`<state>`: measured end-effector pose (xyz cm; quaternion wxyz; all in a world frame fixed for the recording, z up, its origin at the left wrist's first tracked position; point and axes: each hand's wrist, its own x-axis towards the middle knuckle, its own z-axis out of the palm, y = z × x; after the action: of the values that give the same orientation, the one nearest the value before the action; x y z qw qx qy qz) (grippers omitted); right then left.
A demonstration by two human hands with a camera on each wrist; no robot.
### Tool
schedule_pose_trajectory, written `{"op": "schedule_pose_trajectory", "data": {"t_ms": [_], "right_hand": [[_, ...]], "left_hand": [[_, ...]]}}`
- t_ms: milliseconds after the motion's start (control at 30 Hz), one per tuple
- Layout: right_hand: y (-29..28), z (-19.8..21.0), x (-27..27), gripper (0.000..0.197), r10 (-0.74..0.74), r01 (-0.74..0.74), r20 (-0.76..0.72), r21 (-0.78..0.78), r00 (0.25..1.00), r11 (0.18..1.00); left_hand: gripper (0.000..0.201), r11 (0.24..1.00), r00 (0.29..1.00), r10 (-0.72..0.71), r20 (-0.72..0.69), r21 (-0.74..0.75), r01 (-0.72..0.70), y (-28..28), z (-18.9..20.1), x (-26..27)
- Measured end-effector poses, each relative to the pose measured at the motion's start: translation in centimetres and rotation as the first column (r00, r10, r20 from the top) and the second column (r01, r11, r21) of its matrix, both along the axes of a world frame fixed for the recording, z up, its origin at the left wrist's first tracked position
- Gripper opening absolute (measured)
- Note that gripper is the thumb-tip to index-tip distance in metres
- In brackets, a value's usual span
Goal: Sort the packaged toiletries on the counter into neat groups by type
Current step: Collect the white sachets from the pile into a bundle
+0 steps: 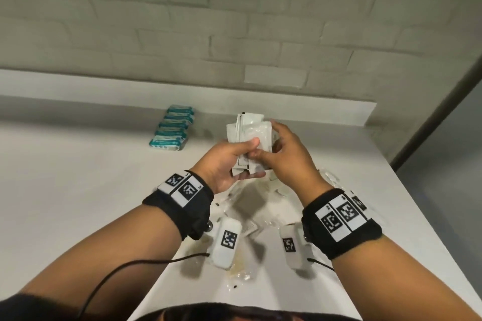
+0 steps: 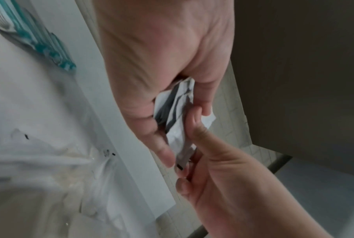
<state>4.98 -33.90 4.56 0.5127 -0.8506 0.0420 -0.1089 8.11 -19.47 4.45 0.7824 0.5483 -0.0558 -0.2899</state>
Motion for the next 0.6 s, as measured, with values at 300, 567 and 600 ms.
{"op": "schedule_pose_trajectory", "data": {"t_ms": [300, 567, 600], "right_hand": [[1.3, 1.3, 0.8, 0.047, -0.007, 0.092, 0.474, -0.155, 0.881, 0.984], [3.0, 0.8, -0.6, 0.085, 0.182, -0.078, 0.262, -0.363, 0.948, 0.929], [2.8, 1.1, -0.7, 0.078, 0.111, -0.049, 0.299, -0.209, 0.948, 0.977]], "left_hand": [[0.029, 0.997, 0.996, 0.01, -0.085, -0.071, -0.016, 4.4, 1.1, 0.9], [0.007, 0.998, 0.997, 0.037, 0.075, 0.042, -0.04, 5.9, 2.2, 0.7], [0.007, 0.998, 0.996, 0.047, 0.071, 0.046, -0.051, 6.1, 2.2, 0.6]]}}
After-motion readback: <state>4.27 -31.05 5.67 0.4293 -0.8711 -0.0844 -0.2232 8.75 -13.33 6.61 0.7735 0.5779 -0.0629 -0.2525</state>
